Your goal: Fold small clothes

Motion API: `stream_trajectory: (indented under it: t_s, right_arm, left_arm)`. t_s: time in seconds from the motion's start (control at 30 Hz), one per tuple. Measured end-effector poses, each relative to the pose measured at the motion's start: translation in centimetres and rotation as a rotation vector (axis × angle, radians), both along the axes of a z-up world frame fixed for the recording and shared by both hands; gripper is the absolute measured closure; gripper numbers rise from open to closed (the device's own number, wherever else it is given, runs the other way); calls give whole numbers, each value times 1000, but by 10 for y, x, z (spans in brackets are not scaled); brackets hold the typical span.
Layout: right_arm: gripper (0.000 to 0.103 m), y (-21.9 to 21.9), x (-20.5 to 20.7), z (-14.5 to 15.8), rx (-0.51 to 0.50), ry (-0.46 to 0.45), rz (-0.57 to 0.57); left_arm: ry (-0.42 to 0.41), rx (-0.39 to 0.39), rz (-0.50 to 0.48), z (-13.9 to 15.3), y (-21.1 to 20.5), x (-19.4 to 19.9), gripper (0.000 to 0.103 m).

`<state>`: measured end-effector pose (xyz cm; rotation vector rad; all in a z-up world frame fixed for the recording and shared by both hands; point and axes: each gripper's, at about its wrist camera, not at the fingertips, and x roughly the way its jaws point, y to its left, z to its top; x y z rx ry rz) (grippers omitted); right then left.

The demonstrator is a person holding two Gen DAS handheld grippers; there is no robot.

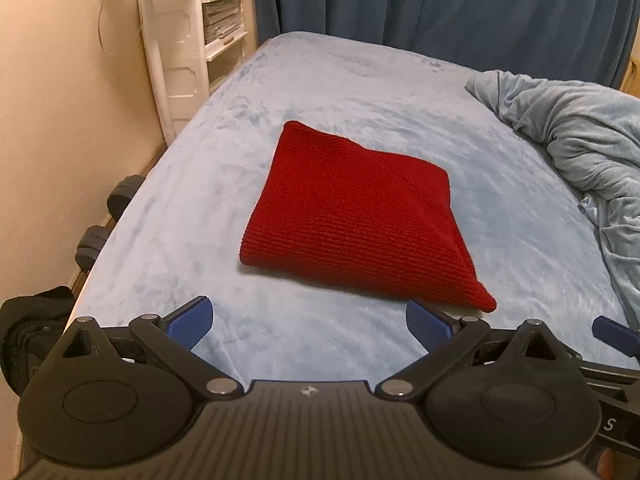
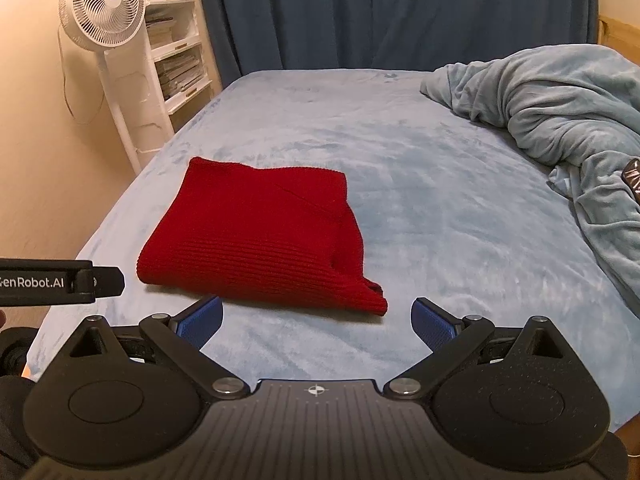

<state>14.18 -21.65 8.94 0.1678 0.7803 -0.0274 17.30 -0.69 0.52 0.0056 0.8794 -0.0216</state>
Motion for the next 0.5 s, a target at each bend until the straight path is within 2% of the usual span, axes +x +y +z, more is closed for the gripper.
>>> stream_trajectory:
  t_s: [0.5]
  right_arm:
    - [3,12,0,3,-17,12,27]
  left_arm:
    - [-6,51,-7,5,-3,-3,0]
